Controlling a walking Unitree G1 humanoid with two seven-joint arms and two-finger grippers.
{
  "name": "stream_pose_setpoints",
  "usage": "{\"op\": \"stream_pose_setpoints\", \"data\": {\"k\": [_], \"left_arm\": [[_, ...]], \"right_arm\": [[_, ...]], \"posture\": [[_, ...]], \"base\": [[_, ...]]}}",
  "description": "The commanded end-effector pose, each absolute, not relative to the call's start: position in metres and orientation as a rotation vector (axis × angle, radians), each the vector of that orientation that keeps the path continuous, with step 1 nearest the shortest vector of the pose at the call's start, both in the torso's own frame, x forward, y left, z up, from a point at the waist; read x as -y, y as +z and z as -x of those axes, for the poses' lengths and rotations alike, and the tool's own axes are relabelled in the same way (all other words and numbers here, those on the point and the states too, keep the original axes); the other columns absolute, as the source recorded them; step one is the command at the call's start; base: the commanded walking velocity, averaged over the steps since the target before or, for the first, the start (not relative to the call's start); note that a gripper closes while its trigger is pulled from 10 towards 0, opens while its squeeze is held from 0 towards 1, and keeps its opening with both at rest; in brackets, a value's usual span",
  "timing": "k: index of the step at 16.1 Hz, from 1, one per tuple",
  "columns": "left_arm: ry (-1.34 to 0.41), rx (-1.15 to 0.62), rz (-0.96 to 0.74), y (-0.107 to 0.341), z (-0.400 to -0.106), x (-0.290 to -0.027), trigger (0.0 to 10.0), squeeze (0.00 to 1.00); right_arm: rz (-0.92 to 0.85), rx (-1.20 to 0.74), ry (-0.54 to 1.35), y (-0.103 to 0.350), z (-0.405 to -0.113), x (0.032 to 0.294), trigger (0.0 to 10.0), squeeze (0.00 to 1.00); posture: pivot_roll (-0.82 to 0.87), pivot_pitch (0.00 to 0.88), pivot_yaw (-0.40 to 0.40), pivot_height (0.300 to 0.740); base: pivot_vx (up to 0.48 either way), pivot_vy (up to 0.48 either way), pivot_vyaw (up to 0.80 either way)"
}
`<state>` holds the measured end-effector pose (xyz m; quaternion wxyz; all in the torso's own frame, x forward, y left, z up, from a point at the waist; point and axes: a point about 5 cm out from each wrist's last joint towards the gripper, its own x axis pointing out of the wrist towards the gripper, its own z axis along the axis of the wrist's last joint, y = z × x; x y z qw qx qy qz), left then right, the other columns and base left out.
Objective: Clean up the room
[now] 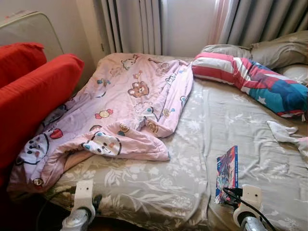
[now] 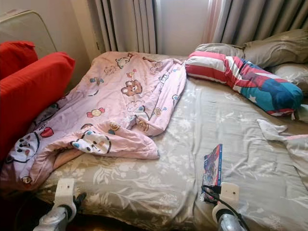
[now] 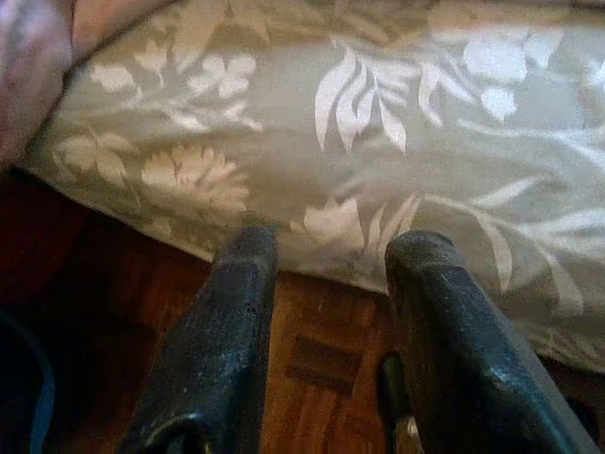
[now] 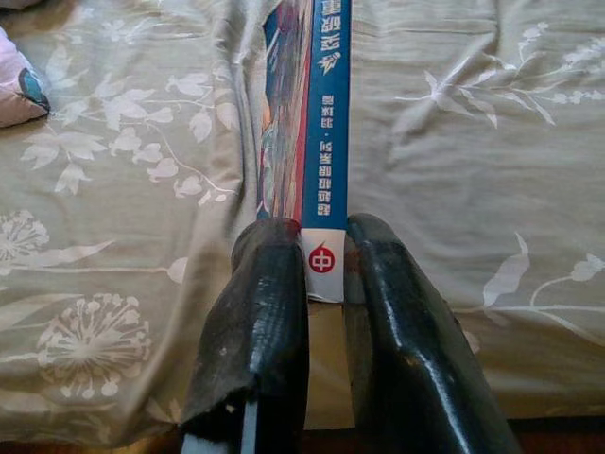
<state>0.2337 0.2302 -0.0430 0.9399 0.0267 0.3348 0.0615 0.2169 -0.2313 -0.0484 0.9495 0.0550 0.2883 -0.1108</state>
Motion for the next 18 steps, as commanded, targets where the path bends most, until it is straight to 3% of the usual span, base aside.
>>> {"op": "stream_pose_setpoints", "data": {"k": [1, 7, 13, 18], "left_arm": [[0.138, -0.737, -0.066, -0.050, -0.224, -0.232, 10.0, 0.00], [0.144, -0.760, -0.080, -0.053, -0.220, -0.233, 10.0, 0.00], [0.162, -0.759, -0.046, -0.053, -0.220, -0.232, 10.0, 0.00], [0.158, -0.769, -0.059, -0.055, -0.218, -0.231, 10.0, 0.00]], "right_arm": [[-0.105, -0.521, -0.230, -0.040, -0.226, 0.234, 10.0, 0.00], [-0.112, -0.506, -0.245, -0.036, -0.231, 0.234, 10.0, 0.00], [-0.119, -0.491, -0.264, -0.033, -0.235, 0.236, 10.0, 0.00], [-0.122, -0.461, -0.269, -0.029, -0.241, 0.235, 10.0, 0.00]], "posture": [[0.07, 0.000, 0.020, 0.740], [0.07, 0.000, 0.019, 0.740], [0.07, 0.000, 0.011, 0.740], [0.07, 0.003, 0.009, 0.740]], "base": [[0.000, 0.000, 0.00], [0.000, -0.046, 0.00], [0.000, -0.047, -0.75], [0.000, -0.055, 0.00]]}}
